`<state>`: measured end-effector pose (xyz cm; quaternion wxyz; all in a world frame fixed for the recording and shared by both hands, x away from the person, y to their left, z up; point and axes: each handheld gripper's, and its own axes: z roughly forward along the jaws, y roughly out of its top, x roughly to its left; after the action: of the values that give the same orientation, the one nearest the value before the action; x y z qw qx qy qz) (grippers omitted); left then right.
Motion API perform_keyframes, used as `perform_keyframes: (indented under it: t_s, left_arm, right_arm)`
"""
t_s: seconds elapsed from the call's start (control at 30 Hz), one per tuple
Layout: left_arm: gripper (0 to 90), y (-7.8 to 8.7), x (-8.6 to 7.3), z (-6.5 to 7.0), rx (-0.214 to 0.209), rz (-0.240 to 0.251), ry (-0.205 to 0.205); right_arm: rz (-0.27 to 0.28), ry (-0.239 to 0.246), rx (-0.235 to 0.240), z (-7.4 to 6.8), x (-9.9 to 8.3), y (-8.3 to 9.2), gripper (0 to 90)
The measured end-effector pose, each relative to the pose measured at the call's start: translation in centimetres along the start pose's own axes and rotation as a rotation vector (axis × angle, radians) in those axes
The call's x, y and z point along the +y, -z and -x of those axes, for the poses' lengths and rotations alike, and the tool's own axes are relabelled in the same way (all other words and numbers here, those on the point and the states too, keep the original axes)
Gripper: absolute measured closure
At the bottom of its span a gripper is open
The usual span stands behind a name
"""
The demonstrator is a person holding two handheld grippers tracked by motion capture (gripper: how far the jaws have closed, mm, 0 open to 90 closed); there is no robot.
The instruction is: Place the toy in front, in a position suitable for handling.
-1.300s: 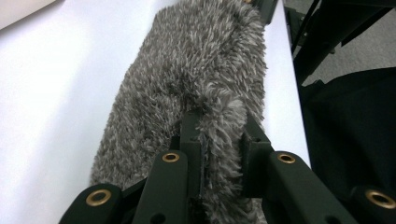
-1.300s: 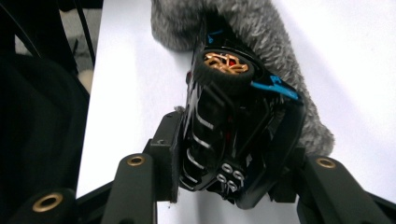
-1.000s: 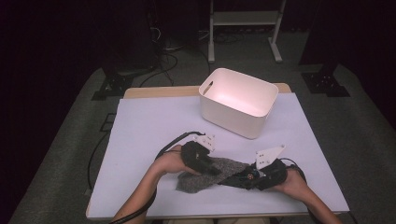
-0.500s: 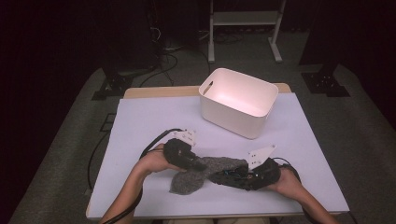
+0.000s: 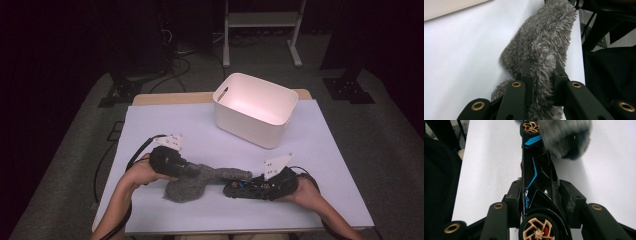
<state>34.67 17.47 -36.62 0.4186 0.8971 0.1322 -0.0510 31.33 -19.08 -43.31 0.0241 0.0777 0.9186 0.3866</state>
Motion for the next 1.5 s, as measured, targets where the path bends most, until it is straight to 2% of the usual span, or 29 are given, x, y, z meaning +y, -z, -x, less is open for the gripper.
perform_keyframes:
  t_s: [0.2,0.43,0.57,0.67,0.73,0.83,1.1,1.2,1.27,1.33,1.37,1.5]
  left_arm:
    - [77.2,3.6,-1.1,-0.1,0.063,0.021,0.024]
    - [77.1,9.0,-2.3,0.4,0.176,0.027,0.057]
    - [77.1,11.6,-3.0,0.7,0.246,0.008,0.084]
    - [77.0,12.3,-3.5,0.8,0.291,-0.029,0.102]
    - [77.0,12.2,-4.0,0.6,0.302,-0.041,0.110]
    - [76.4,11.0,-4.8,-0.1,0.292,-0.047,0.130]
    - [70.2,5.1,-5.9,-1.7,0.218,-0.070,0.148]
    - [66.4,3.1,-6.1,-2.0,0.199,-0.091,0.152]
    - [63.6,2.0,-6.2,-2.1,0.197,-0.101,0.153]
    - [59.6,1.0,-6.1,-2.0,0.219,-0.117,0.150]
    - [58.4,0.7,-6.1,-1.9,0.215,-0.116,0.149]
    - [54.5,-0.1,-5.7,-1.5,0.218,-0.123,0.138]
  right_arm:
    - [0.001,0.003,0.006,0.2,0.1,-0.1,55.2]
    - [0.006,-0.009,0.010,0.2,0.1,-0.2,55.2]
    - [0.007,-0.011,0.012,0.3,0.1,-0.2,55.2]
    - [0.007,-0.010,0.016,0.4,0.2,-0.2,55.2]
    - [0.007,-0.010,0.016,0.4,0.2,-0.2,55.2]
    - [0.007,-0.010,0.009,0.4,0.3,-0.3,55.2]
    - [0.006,-0.023,0.008,0.4,0.4,-0.3,54.6]
    - [0.011,-0.050,0.021,0.3,0.4,-0.2,53.0]
    - [0.012,-0.064,0.032,0.2,0.5,-0.2,51.1]
    - [0.017,-0.083,0.047,0.1,0.6,-0.2,46.7]
    - [0.019,-0.098,0.055,0.1,0.8,-0.2,43.7]
    - [0.004,-0.105,0.053,-0.2,1.2,-0.4,38.7]
